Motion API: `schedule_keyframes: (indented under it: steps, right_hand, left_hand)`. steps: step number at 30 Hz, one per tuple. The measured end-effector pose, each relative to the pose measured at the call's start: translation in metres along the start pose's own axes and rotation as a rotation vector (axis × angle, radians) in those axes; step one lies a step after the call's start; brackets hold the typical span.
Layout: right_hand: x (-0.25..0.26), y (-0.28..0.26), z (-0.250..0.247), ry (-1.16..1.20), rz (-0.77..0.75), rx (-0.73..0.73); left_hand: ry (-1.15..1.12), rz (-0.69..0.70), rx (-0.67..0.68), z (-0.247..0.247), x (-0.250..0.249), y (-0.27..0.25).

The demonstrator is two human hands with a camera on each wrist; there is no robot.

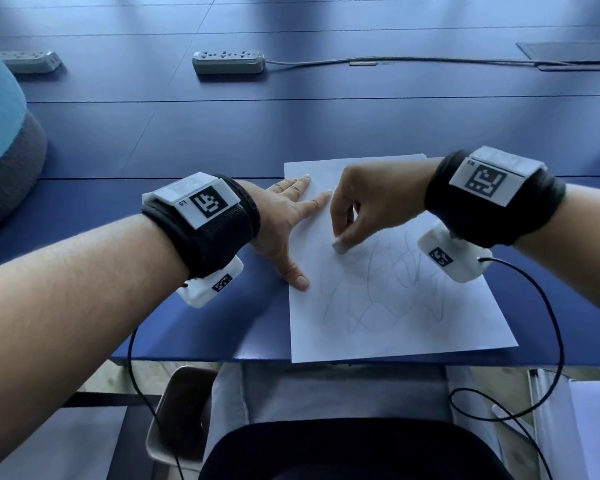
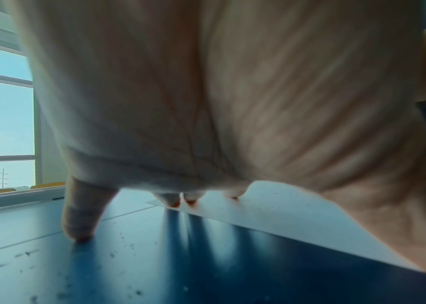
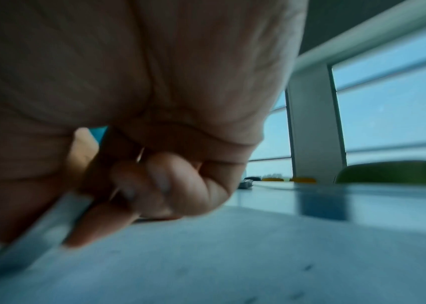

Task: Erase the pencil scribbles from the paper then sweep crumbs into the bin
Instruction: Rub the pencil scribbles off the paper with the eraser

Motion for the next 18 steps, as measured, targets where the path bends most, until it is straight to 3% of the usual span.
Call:
schedule_keyframes:
  steps: [3, 8, 11, 13, 16, 18]
  right_hand:
    - [0.004, 0.005, -0.014, -0.047, -0.017, -0.175]
    - [0.032, 0.004, 0.014, -0.044, -0.117, -0.094]
    - [0.023, 0.008, -0.002, -0.036, -0.072, -0.191]
    - [0.028, 0.009, 0.007, -0.044, -0.107, -0.149]
    - [0.028, 0.007, 0.022, 0.009, -0.117, 0.036]
    - [0.012, 0.008, 0.002, 0.024, -0.071, -0.032]
  left_hand:
    - [-0.008, 0.003, -0.008, 0.0, 0.001, 0.001]
    - [-0.052, 0.044, -0.039, 0.0, 0.002, 0.003]
    - [-0.06, 0.054, -0.04, 0.002, 0.003, 0.006]
    - [-0.066, 0.057, -0.036, 0.001, 0.004, 0.005]
    - [-0.03, 0.028, -0.022, 0.001, 0.003, 0.003]
    - [-0.011, 0.009, -0.015, -0.001, 0.001, 0.0]
Point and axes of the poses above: each hand's wrist, its own y-axis towards the middle knuckle, its own z-axis out of the palm, x = y × z, the point moved 9 cm from there along y, towards the middle knuckle, and after that the axes turned 10 degrees about y, right-handed, at the moved point
